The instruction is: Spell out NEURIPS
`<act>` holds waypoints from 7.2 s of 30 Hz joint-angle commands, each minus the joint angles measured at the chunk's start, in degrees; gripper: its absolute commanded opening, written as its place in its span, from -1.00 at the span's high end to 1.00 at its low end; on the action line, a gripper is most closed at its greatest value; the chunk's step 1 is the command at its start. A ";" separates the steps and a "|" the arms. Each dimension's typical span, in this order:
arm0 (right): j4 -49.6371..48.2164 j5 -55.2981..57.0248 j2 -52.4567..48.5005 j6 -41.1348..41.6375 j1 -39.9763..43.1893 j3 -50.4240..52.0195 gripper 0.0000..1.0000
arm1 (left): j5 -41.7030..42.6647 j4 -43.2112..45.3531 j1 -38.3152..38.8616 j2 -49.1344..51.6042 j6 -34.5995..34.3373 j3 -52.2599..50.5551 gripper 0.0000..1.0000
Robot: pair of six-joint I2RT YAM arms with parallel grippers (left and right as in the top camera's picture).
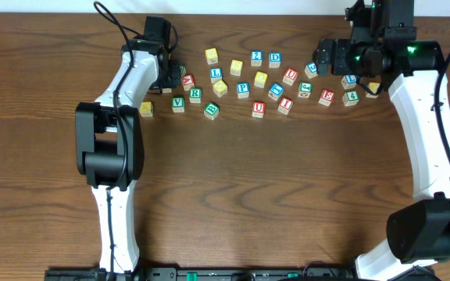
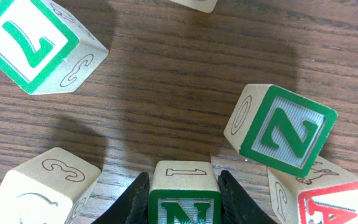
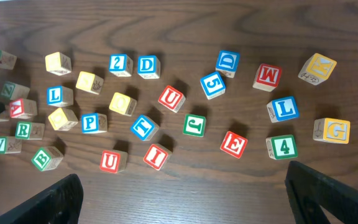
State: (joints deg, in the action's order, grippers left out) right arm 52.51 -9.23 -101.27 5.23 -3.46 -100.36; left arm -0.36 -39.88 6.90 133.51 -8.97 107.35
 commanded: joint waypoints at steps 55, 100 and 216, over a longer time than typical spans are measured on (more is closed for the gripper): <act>0.02 -0.15 -0.11 0.31 -0.28 -1.05 -0.98 | 4.37 -3.26 26.03 -20.31 -15.19 -28.74 0.46; 0.00 -0.15 -0.11 0.31 -0.28 -1.05 -0.98 | 4.46 0.96 26.29 -18.56 -15.78 -29.77 0.14; -5.49 0.37 -9.31 7.56 -10.08 -1.05 -0.70 | 3.32 -15.80 6.84 -17.73 -3.76 7.48 -0.66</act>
State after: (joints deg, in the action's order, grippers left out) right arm 47.83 -9.17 -109.56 11.40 -10.61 -100.36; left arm 3.95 -55.16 15.49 115.02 -11.64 113.84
